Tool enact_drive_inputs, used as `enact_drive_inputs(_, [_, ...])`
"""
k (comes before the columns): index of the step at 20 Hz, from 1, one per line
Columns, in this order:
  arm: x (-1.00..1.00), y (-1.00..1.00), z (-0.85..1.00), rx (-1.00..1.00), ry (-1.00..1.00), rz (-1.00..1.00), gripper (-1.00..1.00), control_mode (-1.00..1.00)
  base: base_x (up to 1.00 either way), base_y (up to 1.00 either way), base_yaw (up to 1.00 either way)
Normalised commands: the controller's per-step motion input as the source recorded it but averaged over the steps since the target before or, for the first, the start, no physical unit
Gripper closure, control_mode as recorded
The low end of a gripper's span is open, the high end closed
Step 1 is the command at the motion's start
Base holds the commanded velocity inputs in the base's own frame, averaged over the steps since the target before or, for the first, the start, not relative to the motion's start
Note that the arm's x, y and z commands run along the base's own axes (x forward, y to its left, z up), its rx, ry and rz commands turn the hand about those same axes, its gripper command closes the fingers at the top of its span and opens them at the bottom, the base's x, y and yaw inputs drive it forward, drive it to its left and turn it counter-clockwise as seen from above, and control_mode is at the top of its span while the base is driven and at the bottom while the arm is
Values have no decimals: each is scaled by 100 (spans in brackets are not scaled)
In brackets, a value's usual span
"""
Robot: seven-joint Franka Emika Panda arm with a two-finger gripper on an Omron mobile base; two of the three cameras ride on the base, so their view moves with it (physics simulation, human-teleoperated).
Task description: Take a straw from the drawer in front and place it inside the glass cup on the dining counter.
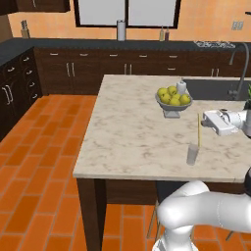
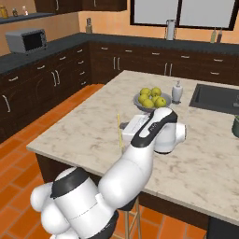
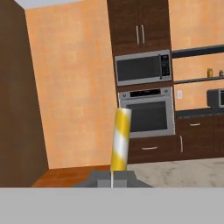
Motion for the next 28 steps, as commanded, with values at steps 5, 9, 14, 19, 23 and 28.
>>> enact_drive_inputs(5, [28,0,-11,0,0,0,100,-100,0,0,0])
enact_drive_inputs(9, [11,0,-18,0,0,0,100,-100,0,0,0])
enact_drive_inputs(14, [8,-15,-16,0,0,0,100,-100,0,0,0])
enact_drive_inputs(19, [9,-24,-12,0,0,0,100,-100,0,0,0])
enact_drive_inputs(23, [11,-1,-12,0,0,0,100,-100,0,0,0])
enact_drive_inputs(28, [25,1,-5,0,0,0,100,-100,0,0,0])
